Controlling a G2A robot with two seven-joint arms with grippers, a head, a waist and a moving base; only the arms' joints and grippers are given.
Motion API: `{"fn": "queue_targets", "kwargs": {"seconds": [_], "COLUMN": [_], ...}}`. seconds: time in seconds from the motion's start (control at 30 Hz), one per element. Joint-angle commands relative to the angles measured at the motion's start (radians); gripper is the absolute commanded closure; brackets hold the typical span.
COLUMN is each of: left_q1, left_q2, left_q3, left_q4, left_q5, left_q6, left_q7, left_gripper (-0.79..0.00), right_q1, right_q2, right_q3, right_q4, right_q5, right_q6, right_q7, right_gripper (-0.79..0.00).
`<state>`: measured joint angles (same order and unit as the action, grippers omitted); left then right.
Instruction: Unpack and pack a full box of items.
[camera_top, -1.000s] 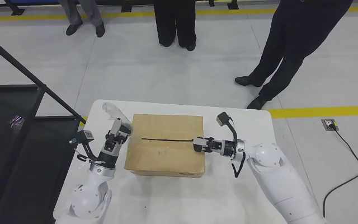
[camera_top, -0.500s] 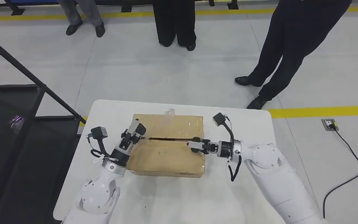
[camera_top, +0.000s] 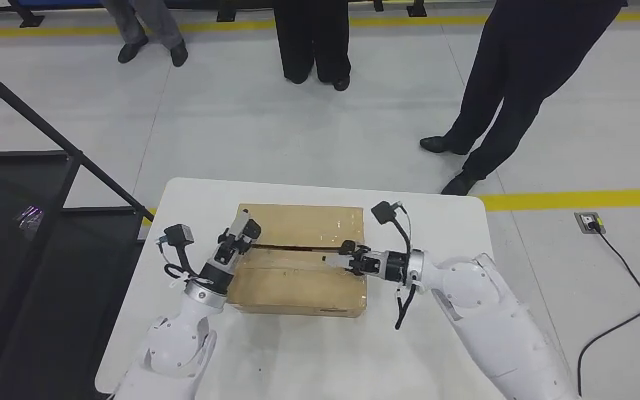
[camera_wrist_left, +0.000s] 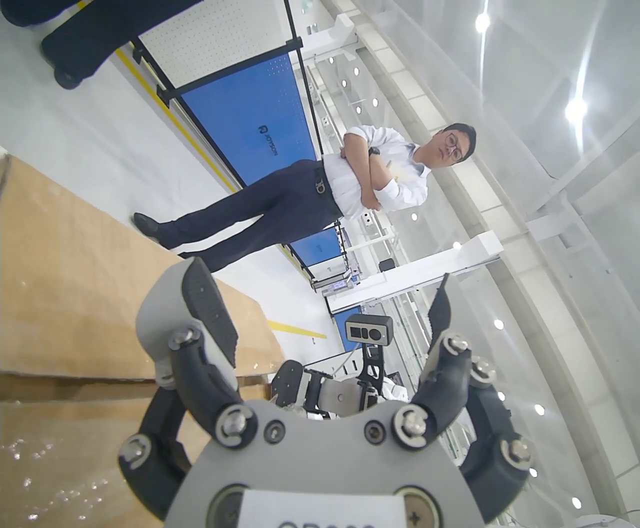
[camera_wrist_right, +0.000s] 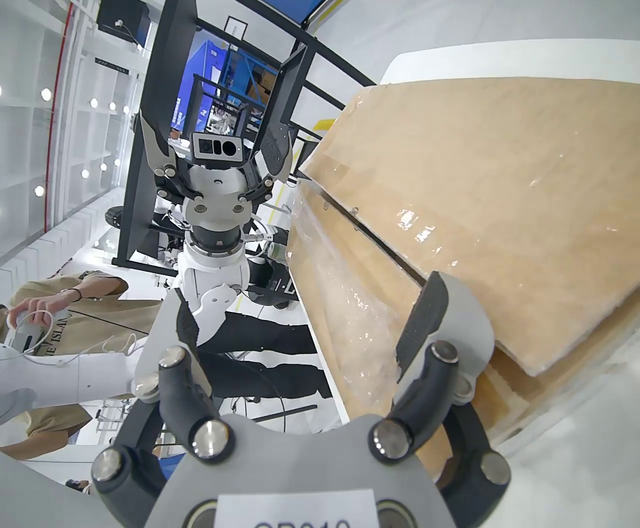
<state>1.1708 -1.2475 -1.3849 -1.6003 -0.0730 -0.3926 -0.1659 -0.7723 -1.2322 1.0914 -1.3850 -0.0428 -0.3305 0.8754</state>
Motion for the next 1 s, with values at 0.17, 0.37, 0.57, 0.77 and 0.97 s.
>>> {"fn": "queue_targets", "kwargs": {"seconds": [0.17, 0.37, 0.57, 0.77, 0.97], "left_q1": [0.044, 0.074, 0.081, 0.086, 0.087], "left_q2": [0.005, 0.008, 0.008, 0.008, 0.008], "left_q3": [-0.066, -0.107, -0.125, -0.136, -0.144], "left_q4": [-0.045, -0.048, -0.027, -0.016, -0.012], "left_q5": [-0.064, -0.092, -0.114, -0.129, -0.144], "left_q6": [-0.020, -0.032, -0.046, -0.061, -0.066], "left_q7": [-0.007, -0.015, -0.020, -0.026, -0.038], "left_gripper": [-0.785, -0.785, -0.785, -0.785, -0.785], "right_q1": [-0.080, -0.149, -0.173, -0.178, -0.150], "right_q2": [0.024, 0.049, 0.054, 0.055, 0.053], "right_q3": [0.079, 0.142, 0.137, 0.122, 0.084], "right_q4": [-0.091, -0.192, -0.218, -0.236, -0.228], "right_q5": [0.013, -0.012, 0.046, 0.039, 0.018], "right_q6": [0.042, 0.130, 0.262, 0.323, 0.403], "right_q7": [0.017, 0.102, 0.159, 0.136, 0.135], "right_gripper": [-0.785, -0.785, -0.785, -0.785, -0.785]}}
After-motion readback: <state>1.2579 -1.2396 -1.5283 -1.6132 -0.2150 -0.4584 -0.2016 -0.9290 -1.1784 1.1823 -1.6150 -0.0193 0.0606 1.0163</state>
